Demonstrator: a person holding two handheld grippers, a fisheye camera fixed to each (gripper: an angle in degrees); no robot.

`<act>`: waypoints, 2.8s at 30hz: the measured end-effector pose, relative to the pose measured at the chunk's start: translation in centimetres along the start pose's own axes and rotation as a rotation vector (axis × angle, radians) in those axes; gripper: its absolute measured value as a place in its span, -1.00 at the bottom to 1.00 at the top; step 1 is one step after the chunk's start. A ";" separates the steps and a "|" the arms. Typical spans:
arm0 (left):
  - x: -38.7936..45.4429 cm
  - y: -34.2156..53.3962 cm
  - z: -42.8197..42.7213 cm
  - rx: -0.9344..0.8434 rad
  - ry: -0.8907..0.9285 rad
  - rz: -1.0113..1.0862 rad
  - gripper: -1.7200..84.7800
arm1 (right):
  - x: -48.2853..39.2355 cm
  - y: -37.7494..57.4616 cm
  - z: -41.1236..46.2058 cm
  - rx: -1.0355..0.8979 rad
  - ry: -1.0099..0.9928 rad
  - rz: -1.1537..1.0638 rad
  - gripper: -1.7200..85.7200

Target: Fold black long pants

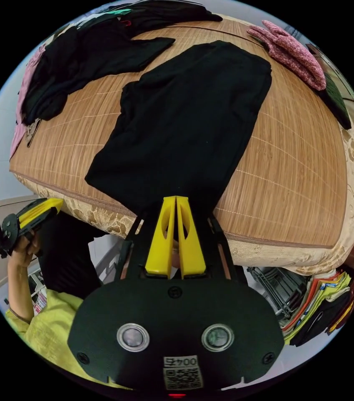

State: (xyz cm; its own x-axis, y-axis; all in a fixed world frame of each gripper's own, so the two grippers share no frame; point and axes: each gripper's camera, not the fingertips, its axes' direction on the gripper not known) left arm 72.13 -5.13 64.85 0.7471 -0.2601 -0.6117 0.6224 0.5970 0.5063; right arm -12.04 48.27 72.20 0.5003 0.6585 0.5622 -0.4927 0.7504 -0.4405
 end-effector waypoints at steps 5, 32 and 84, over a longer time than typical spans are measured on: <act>0.4 1.9 1.6 -0.010 -0.074 0.031 -0.95 | -1.1 3.3 -0.4 0.064 0.079 -0.029 -0.98; -5.4 11.0 7.2 0.017 0.020 -0.023 -0.95 | 12.6 30.8 -9.0 0.629 -0.438 0.124 -0.74; -10.9 15.3 9.5 0.087 0.095 -0.019 -0.95 | 2.2 19.5 9.5 0.156 -0.116 -0.138 -0.87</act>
State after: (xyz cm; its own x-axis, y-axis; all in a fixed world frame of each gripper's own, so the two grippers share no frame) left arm 75.73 -0.37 85.04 0.7119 -0.1952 -0.6746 0.6573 0.5234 0.5422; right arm -27.33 63.84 71.47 0.4898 0.5326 0.6903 -0.5341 0.8091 -0.2453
